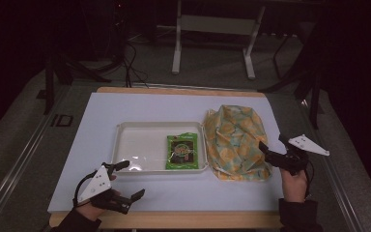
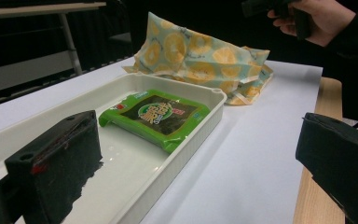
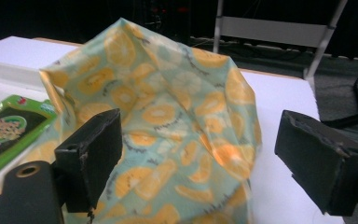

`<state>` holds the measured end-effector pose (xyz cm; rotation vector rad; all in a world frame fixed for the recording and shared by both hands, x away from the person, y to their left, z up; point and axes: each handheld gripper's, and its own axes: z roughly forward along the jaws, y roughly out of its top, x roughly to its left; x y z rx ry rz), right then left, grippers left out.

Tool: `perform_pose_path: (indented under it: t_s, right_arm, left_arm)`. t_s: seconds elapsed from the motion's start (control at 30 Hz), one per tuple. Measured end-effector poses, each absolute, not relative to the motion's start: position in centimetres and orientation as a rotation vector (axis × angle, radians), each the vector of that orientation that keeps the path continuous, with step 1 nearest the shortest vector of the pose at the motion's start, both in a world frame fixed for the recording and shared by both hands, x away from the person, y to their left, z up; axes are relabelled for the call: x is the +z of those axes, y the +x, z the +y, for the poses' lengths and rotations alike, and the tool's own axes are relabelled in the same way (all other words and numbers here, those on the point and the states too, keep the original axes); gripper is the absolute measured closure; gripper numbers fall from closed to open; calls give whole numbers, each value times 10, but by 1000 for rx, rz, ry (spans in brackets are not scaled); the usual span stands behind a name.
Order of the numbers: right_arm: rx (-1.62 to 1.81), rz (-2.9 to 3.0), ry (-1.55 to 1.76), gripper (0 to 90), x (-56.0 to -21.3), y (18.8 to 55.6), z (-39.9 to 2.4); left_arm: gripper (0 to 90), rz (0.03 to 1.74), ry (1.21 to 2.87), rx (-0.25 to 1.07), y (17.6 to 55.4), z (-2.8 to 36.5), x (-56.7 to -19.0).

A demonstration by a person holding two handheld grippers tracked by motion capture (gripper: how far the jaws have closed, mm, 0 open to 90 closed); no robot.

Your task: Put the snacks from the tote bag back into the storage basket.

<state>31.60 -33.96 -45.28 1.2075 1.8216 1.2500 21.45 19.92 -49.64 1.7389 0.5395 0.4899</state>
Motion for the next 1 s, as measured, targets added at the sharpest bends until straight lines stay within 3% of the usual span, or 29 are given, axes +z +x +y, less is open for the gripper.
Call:
perform_pose_path:
  t_s: [0.43,1.0]
  right_arm:
    - [1231,1699,1072,143,-473,291,-349]
    - [1261,1725,1003,142,-485,286,-345]
  left_arm:
    - [5,556,1733,491,215,200,-496]
    - [5,547,1723,484,215,200,-495]
